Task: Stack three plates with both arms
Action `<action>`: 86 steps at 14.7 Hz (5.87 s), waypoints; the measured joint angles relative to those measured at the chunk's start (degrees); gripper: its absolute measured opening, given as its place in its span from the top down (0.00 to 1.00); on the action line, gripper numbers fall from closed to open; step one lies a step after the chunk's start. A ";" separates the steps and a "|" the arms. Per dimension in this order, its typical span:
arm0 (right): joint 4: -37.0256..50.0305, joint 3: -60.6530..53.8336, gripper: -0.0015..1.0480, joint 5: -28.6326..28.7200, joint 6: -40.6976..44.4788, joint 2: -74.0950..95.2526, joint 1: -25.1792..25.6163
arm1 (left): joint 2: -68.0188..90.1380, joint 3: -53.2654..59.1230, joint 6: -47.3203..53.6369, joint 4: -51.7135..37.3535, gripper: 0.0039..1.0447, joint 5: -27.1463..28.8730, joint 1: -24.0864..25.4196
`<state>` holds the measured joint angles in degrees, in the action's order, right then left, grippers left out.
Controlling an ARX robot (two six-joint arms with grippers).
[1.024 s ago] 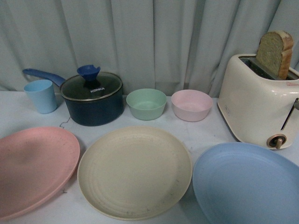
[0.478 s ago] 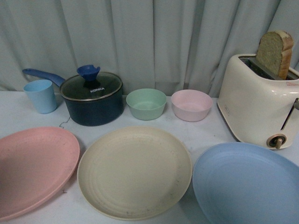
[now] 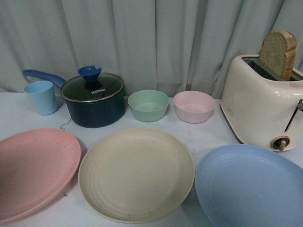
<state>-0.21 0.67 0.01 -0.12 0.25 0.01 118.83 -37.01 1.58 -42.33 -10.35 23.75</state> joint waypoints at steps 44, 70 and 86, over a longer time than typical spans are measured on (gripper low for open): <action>0.00 0.00 0.06 0.00 0.00 0.00 0.00 | -11.34 -3.04 -17.94 10.69 0.52 6.88 -33.64; 0.00 0.00 0.06 -0.02 0.00 0.00 0.00 | -95.47 36.39 -2.56 19.28 0.99 10.36 -23.80; 0.02 0.00 0.06 -0.02 0.00 0.00 0.00 | -118.36 36.37 -2.56 42.49 0.84 10.38 -23.80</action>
<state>-0.19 0.67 -0.01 -0.12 0.25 0.01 0.47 -0.64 -0.97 0.16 0.03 -0.05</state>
